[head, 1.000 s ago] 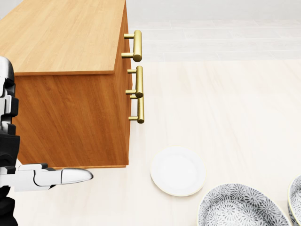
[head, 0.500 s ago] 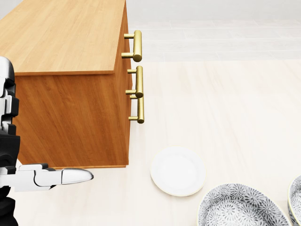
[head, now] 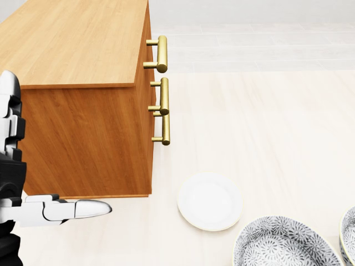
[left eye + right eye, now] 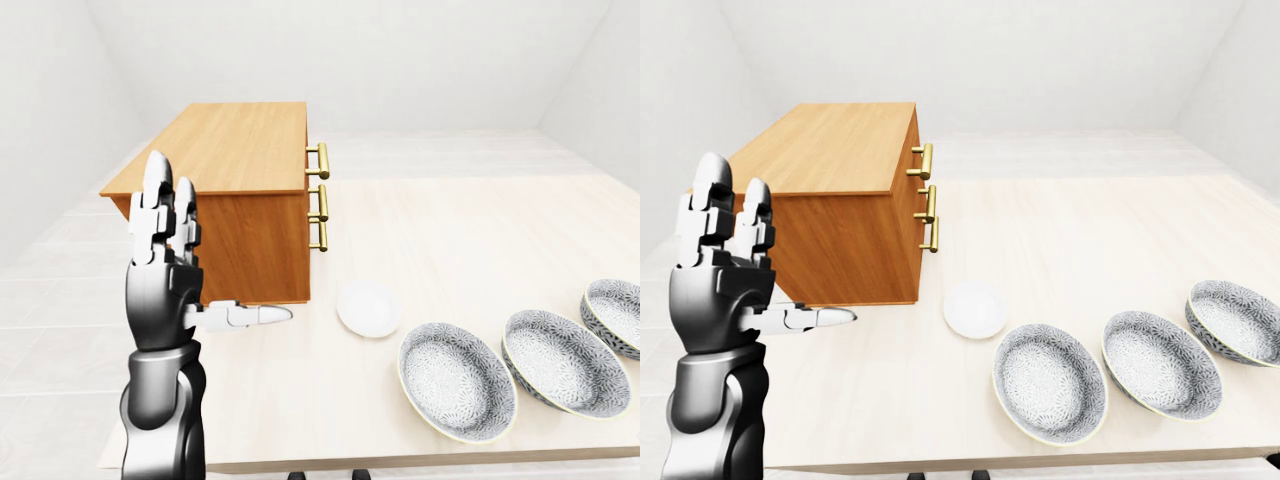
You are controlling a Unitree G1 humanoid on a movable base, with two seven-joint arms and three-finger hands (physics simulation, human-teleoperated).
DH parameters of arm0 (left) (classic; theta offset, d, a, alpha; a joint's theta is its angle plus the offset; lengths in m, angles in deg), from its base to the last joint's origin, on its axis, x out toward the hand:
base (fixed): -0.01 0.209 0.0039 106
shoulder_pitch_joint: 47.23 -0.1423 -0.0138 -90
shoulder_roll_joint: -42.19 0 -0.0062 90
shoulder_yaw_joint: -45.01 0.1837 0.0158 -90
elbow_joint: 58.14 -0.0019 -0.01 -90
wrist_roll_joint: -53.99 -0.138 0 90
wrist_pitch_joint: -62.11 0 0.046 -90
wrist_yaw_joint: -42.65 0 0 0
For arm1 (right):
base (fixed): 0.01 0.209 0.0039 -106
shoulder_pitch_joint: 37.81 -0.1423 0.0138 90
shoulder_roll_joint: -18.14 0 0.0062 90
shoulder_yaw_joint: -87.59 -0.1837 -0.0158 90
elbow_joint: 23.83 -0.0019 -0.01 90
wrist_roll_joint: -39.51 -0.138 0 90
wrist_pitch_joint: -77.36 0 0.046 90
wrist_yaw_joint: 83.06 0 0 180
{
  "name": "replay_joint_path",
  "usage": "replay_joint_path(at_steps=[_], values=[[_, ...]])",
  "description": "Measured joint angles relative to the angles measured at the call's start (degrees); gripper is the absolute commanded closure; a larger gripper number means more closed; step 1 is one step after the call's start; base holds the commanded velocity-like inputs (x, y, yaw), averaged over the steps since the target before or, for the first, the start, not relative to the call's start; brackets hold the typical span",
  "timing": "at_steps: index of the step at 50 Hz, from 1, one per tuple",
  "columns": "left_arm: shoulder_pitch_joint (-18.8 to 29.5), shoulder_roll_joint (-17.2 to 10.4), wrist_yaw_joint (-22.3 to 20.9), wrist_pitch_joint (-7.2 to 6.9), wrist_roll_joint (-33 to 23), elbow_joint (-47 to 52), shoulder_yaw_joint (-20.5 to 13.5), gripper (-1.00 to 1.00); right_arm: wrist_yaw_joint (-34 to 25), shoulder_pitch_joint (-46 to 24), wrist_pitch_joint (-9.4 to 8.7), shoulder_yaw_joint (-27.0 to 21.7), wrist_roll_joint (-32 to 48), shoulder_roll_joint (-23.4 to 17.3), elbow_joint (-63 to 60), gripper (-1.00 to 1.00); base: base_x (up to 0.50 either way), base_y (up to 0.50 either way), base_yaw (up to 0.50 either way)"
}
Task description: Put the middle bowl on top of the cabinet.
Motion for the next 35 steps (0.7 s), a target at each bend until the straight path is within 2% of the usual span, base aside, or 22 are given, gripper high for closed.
replay_joint_path(at_steps=[9,20,35], values=[[-0.24,0.05,0.0,0.0,-0.1,-0.19,0.12,-1.0,6.81,1.52,0.0,1.64,9.6,0.8,0.59,-1.0,0.0,0.0,0.0],[-0.53,0.11,-0.02,0.0,-0.3,-0.42,0.31,-1.0,15.56,3.56,0.0,5.89,22.58,1.13,4.63,-1.0,0.0,0.0,0.0],[-0.63,0.14,-0.05,0.0,-0.57,-0.6,0.43,-1.0,21.24,4.41,0.0,11.26,25.41,0.11,10.48,-1.0,0.0,0.0,0.0]])
